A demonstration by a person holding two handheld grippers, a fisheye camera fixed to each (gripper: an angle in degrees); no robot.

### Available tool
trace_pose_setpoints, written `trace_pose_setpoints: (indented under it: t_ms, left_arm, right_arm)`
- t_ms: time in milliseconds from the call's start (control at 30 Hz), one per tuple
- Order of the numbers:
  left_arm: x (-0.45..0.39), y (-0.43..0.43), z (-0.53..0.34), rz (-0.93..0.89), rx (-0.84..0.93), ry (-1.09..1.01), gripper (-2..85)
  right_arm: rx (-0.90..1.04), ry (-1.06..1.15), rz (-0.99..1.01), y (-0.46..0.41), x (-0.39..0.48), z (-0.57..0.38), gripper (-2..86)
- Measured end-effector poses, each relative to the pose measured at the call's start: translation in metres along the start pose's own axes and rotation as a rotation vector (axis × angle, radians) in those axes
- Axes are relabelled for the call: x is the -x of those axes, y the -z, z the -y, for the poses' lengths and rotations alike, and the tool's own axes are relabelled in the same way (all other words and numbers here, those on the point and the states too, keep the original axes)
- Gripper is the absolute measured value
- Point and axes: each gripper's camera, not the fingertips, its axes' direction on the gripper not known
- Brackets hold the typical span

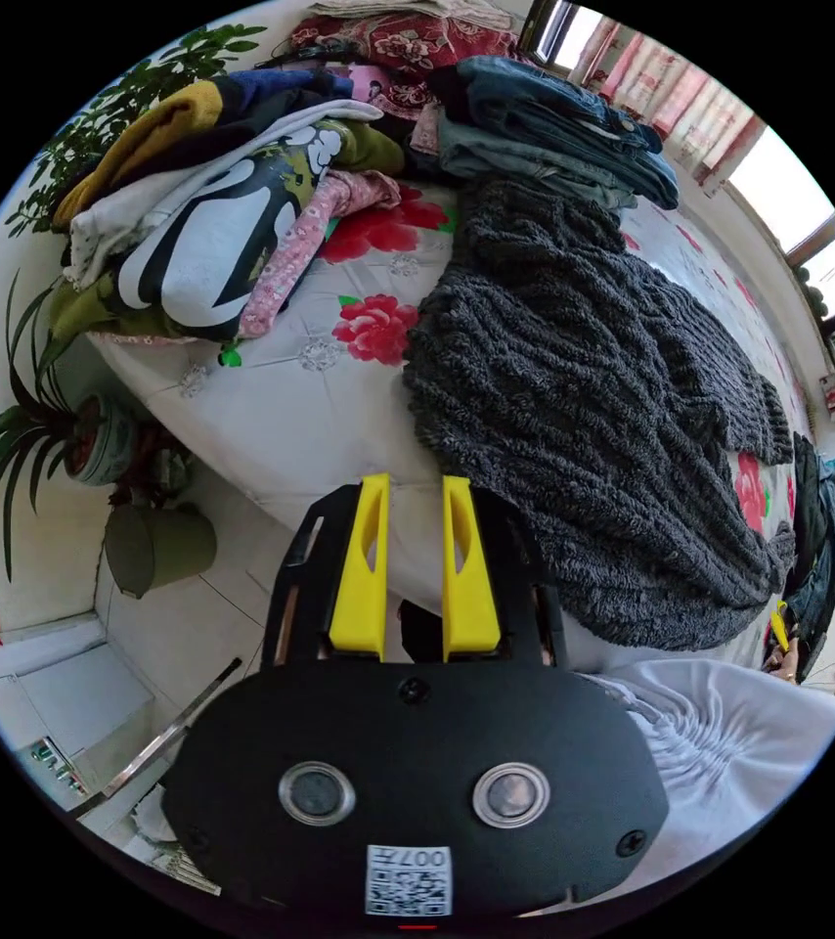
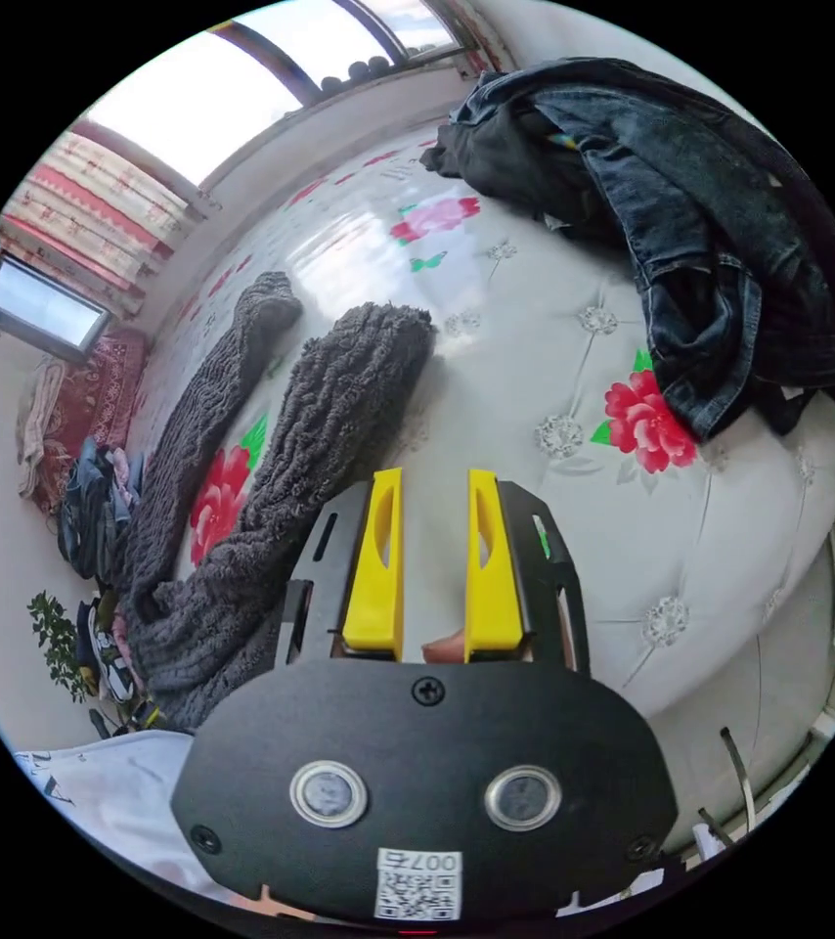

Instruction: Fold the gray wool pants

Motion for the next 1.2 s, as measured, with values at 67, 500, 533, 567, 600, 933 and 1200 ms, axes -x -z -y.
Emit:
trace_pose_setpoints:
  t_ms: [67, 500, 533, 567, 600, 933, 1200]
  left_arm:
    - [-0.006, 0.000, 0.004, 0.007, 0.008, -0.004, 8.8]
    - [-0.049, 0.014, 0.027, 0.111, 0.062, -0.144, -0.5]
    - [-0.048, 0.019, 0.028, 0.101, 0.054, -0.143, -0.7]
    - [-0.043, 0.032, 0.027, 0.050, 0.021, -0.132, -0.8]
    - [-0.034, 0.049, 0.024, -0.017, -0.026, -0.118, -0.9]
    - [0.042, 0.103, -0.023, -0.263, -0.055, -0.078, -1.0]
    - [0.045, 0.168, 0.008, -0.421, -0.134, -0.142, -1.0]
  right_arm:
    - [0.014, 0.012, -0.027, -0.016, 0.007, 0.013, 6.8]
    - [-0.116, 0.036, 0.235, 0.046, 0.034, 0.071, 0.7]
    - [-0.175, 0.093, 0.223, 0.084, 0.044, 0.072, 0.5]
    - [-0.224, 0.159, 0.164, 0.121, 0.055, 0.068, 0.3]
    - [-0.241, 0.198, 0.127, 0.138, 0.060, 0.064, 0.3]
    - [0.105, 0.008, 0.053, 0.099, -0.038, -0.013, -0.1]
    - [-0.169, 0.216, 0.354, 0.184, 0.027, 0.013, -0.2]
